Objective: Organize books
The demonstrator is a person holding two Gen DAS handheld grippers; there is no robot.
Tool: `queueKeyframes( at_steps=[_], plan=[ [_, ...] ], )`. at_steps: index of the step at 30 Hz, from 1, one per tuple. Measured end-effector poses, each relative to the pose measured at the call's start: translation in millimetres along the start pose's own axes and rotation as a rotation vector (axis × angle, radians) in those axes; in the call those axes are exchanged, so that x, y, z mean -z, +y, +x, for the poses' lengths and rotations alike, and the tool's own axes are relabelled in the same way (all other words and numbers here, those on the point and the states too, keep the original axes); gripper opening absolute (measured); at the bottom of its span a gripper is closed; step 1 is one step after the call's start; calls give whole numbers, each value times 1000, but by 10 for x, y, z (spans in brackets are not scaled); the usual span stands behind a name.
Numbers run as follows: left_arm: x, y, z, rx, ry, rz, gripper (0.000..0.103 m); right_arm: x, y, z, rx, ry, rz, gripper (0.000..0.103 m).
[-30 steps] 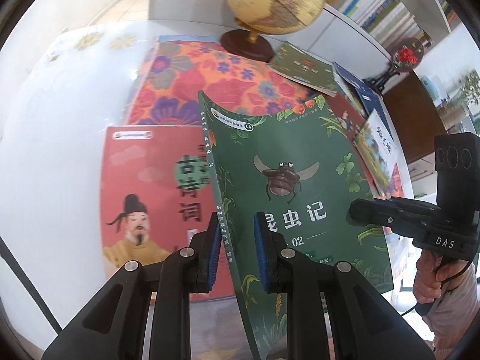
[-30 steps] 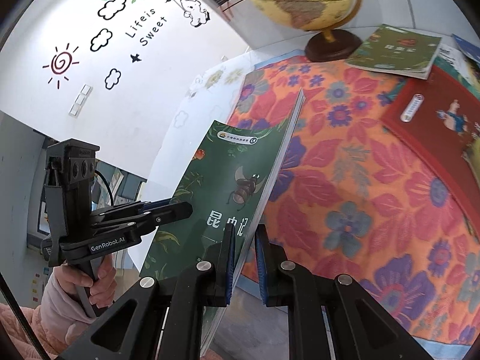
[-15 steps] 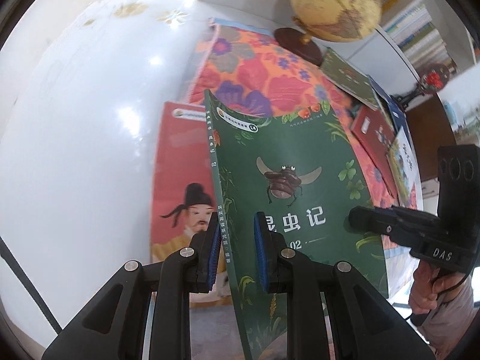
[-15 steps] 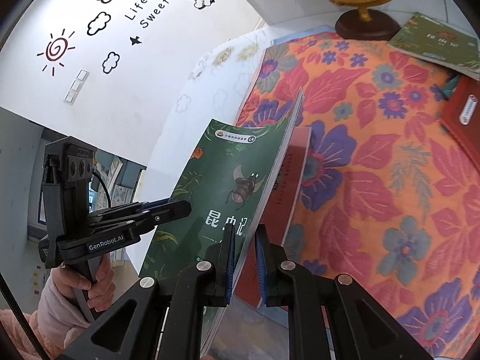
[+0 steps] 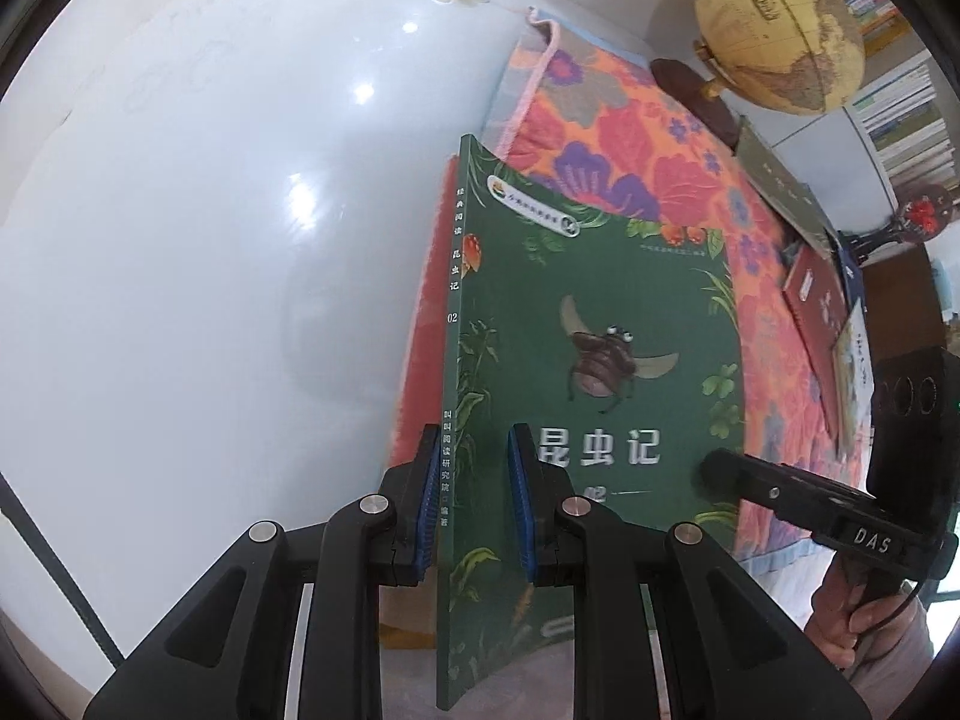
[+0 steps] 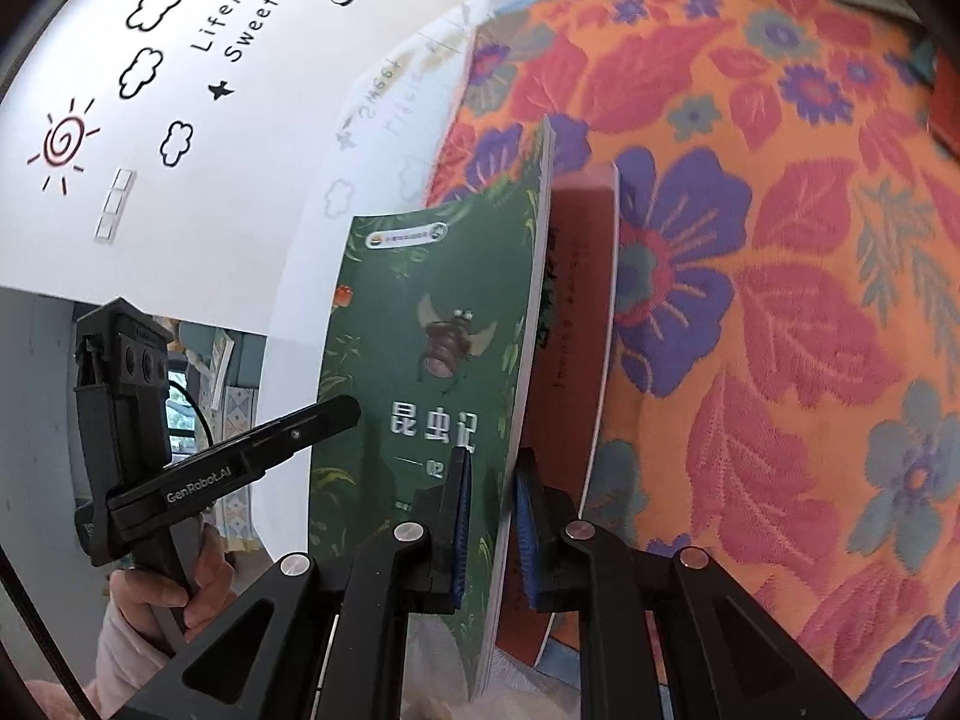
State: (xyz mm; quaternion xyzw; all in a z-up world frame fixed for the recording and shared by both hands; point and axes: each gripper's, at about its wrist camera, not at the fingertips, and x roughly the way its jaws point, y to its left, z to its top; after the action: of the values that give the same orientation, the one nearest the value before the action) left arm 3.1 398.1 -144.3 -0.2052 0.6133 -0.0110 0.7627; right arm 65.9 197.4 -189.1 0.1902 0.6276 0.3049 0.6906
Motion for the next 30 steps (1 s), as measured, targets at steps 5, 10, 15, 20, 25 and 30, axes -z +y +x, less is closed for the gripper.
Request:
queueKeyframes(
  at_steps=[5, 10, 15, 20, 25, 30],
  plan=[
    [-15, 61, 34, 11, -2, -26, 19, -22, -86, 21, -1, 20, 34, 15],
    [-49, 65, 35, 5, -4, -26, 20, -20, -78, 72, 16, 28, 51, 15],
    [-50, 72, 29, -7, 4, -34, 22, 14, -52, 89, 24, 23, 51, 15],
    [-103, 127, 24, -50, 20, -50, 23, 25, -21, 100, 38, 22, 57, 15],
    [-71, 166, -47, -59, 5, -81, 24, 30, 4, 86, 62, 25, 59, 16],
    [1, 109, -73, -60, 8, -90, 26, 43, -135, -63, 59, 4, 95, 16]
  ],
)
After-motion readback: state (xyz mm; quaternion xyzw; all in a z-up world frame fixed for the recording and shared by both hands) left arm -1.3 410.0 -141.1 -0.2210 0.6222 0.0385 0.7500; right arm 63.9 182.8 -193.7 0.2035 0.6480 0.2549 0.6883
